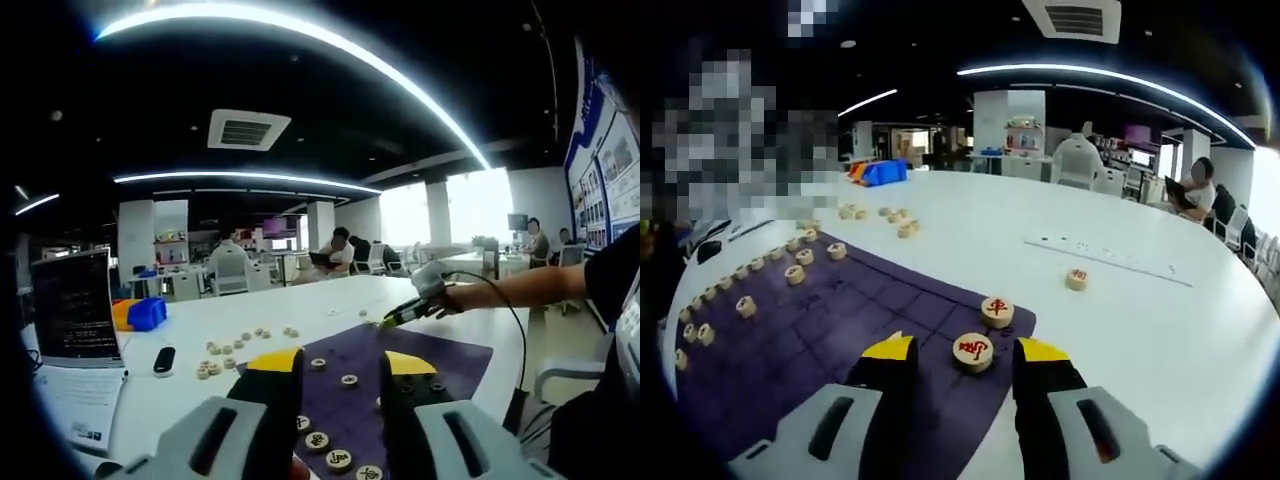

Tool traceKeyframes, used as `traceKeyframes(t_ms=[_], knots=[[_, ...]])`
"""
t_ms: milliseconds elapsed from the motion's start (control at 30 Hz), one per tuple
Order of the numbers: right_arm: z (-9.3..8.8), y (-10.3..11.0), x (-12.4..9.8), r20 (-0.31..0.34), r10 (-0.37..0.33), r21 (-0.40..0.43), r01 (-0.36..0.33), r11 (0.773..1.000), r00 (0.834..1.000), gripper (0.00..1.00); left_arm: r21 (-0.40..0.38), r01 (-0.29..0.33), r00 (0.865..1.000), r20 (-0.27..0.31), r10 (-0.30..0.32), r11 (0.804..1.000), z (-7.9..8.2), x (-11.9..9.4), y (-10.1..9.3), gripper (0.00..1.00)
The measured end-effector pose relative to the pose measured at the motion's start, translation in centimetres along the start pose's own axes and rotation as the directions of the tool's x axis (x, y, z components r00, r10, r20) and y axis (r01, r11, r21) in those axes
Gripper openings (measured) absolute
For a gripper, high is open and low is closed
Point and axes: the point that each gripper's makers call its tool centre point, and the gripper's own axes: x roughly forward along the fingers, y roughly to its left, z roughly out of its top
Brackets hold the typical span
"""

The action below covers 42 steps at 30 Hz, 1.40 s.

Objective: Pick up the chess pieces one by one and place each piece onto its starting position on the chessboard, setting the pieces on their correct points until all the chess pieces are arranged in the starting layout

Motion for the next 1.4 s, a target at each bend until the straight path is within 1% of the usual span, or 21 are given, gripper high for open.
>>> traceKeyframes(t_ms=[233, 300, 333, 367, 433, 533, 667, 800, 933, 1033, 1100, 1167, 1200, 1233, 1267, 1333, 1400], knots=[[0.3, 1.3, -2.3, 0.04, 0.019, -0.024, -0.018, 1.0, 0.999, 0.39, 0.0, -0.003, 1.0, 0.004, 0.003, 1.0, 0.1, -0.2, 0.0, 0.32], [0.0, 2.2, -3.4, 0.057, 0.024, -0.027, -0.023, 0.999, 0.998, 0.39, 0.0, -0.002, 1.0, 0.003, 0.002, 1.0, 0.1, -0.1, 0.0, 0.32], [0.0, 1.9, -3.4, 0.068, 0.018, -0.029, -0.016, 0.999, 0.998, 0.38, 0.001, -0.001, 1.0, 0.003, 0.001, 1.0, 0.1, -0.1, 0.0, 0.32], [-0.1, 2.0, -3.7, 0.074, 0.01, -0.04, -0.007, 0.999, 0.997, 0.38, 0.002, 0.001, 1.0, 0.003, -0.001, 1.0, 0.1, -0.1, -0.1, 0.32], [-0.6, 3.0, -4.5, 0.081, 0.006, -0.056, -0.002, 0.998, 0.997, 0.37, 0.002, 0.004, 1.0, 0.007, -0.004, 1.0, 0.2, -0.1, -0.1, 0.32], [-0.3, 4.4, -5.6, 0.136, 0.023, -0.013, -0.021, 1.0, 0.99, 0.37, 0.002, 0.002, 1.0, 0.006, -0.002, 1.0, 0.2, -0.2, -0.1, 0.32], [-0.4, 5.2, -6.9, 0.161, 0.025, 0.006, -0.027, 1.0, 0.987, 0.37, 0.001, 0.001, 1.0, 0.011, -0.001, 1.0, 0.3, -0.3, -0.1, 0.32], [0.2, 5.4, -7.7, 0.176, 0.01, 0.018, -0.014, 1.0, 0.984, 0.37, 0.002, 0.002, 1.0, 0.012, -0.002, 1.0, 0.4, -0.3, -0.1, 0.32], [1.2, 4.4, -7.7, 0.189, -0.016, -0.001, 0.017, 1.0, 0.982, 0.37, 0.003, 0.006, 1.0, 0.011, -0.006, 1.0, 0.4, -0.2, -0.3, 0.32], [1.4, 2.6, -6.9, 0.179, -0.067, -0.018, 0.071, 0.997, 0.982, 0.37, 0.005, 0.007, 1.0, 0.01, -0.007, 1.0, 0.4, -0.2, -0.3, 0.32], [1.2, 1.0, -6.2, 0.162, -0.109, -0.013, 0.112, 0.994, 0.981, 0.37, 0.005, 0.005, 1.0, 0.013, -0.005, 1.0, 0.5, -0.3, -0.3, 0.32], [1.2, -0.3, -5.5, 0.15, -0.136, -0.011, 0.139, 0.99, 0.979, 0.37, 0.007, 0.005, 1.0, 0.019, -0.005, 1.0, 0.7, -0.4, -0.4, 0.32], [1.2, -1.2, -5.0, 0.14, -0.154, -0.005, 0.157, 0.988, 0.978, 0.37, 0.006, 0.005, 1.0, 0.02, -0.005, 1.0, 0.7, -0.5, -0.4, 0.32], [1.2, -1.7, -4.8, 0.138, -0.163, 0.003, 0.164, 0.987, 0.977, 0.36, 0.007, 0.004, 1.0, 0.021, -0.004, 1.0, 0.8, -0.5, -0.3, 0.32], [1.1, -2.4, -4.4, 0.132, -0.181, 0.034, 0.178, 0.983, 0.975, 0.36, 0.009, 0.003, 1.0, 0.02, -0.003, 1.0, 0.8, -0.6, -0.3, 0.32], [1.2, -3.4, -3.5, 0.12, -0.193, 0.068, 0.185, 0.98, 0.974, 0.35, 0.009, 0.002, 1.0, 0.022, -0.002, 1.0, 0.8, -0.7, -0.3, 0.32], [1.1, -4.1, -2.8, 0.109, -0.207, 0.072, 0.2, 0.977, 0.972, 0.35, 0.009, 0.001, 1.0, 0.023, -0.001, 1.0, 0.8, -0.7, -0.3, 0.32]])
